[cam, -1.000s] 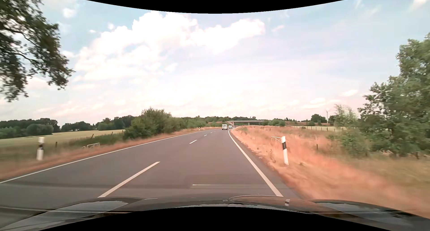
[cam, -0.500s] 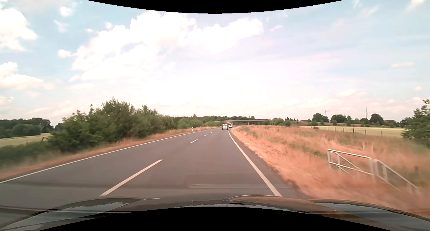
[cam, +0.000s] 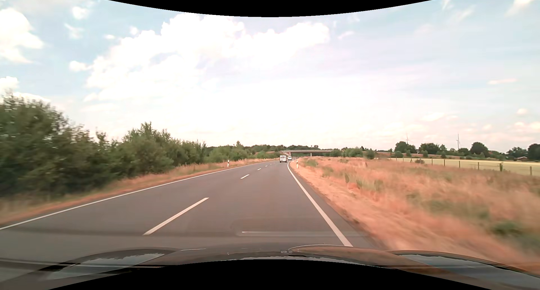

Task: Follow the waypoints while adhering to traffic rules and regulations

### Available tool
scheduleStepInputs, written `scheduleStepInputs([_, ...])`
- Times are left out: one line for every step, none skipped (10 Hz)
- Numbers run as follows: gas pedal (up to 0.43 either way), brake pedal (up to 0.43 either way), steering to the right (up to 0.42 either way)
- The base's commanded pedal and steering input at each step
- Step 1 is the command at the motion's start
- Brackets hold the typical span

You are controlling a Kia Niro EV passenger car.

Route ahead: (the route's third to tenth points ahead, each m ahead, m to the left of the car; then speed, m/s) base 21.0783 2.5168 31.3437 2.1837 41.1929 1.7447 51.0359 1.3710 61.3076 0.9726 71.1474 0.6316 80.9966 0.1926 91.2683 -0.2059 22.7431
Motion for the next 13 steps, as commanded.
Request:
scheduleStepInputs([0.197,0.000,0.003])
scheduleStepInputs([0.197,0.000,0.003])
scheduleStepInputs([0.209,0.000,0.003])
scheduleStepInputs([0.220,0.000,0.003])
scheduleStepInputs([0.220,0.000,0.003])
scheduleStepInputs([0.220,0.000,0.003])
scheduleStepInputs([0.220,0.000,0.003])
scheduleStepInputs([0.228,0.000,0.003])
scheduleStepInputs([0.228,0.000,0.003])
scheduleStepInputs([0.228,0.000,0.003])
scheduleStepInputs([0.228,0.000,0.003])
scheduleStepInputs([0.228,0.000,0.003])
scheduleStepInputs([0.228,0.000,0.003])
